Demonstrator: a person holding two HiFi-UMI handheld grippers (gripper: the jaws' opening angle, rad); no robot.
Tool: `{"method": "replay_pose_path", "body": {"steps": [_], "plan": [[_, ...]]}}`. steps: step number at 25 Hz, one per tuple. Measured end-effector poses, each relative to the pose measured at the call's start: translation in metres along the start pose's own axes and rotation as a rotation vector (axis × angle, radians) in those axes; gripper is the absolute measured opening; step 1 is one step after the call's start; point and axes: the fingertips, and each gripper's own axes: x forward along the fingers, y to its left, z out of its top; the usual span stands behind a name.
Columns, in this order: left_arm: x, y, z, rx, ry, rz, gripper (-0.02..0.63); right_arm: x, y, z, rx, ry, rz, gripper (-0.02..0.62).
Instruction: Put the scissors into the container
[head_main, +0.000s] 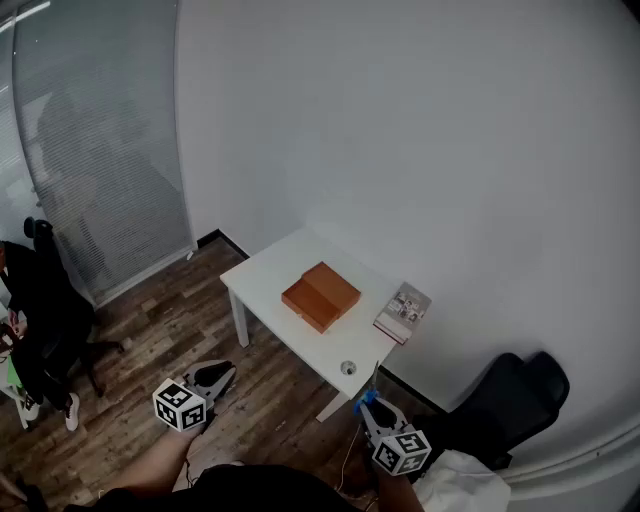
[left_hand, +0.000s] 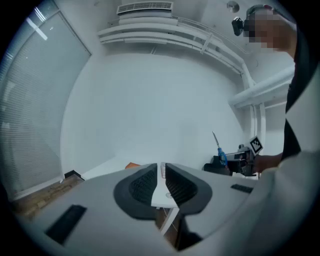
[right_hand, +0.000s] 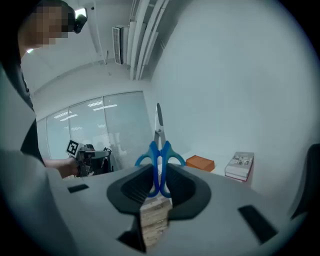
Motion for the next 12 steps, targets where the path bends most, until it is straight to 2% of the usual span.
{"method": "replay_pose_path", "body": {"steps": [12], "plan": [[-0.01, 0.008, 0.002, 0.03, 0.042, 0.036, 0.057, 0.018, -0.01, 0.009, 0.04, -0.017, 0.017, 0.084]]}}
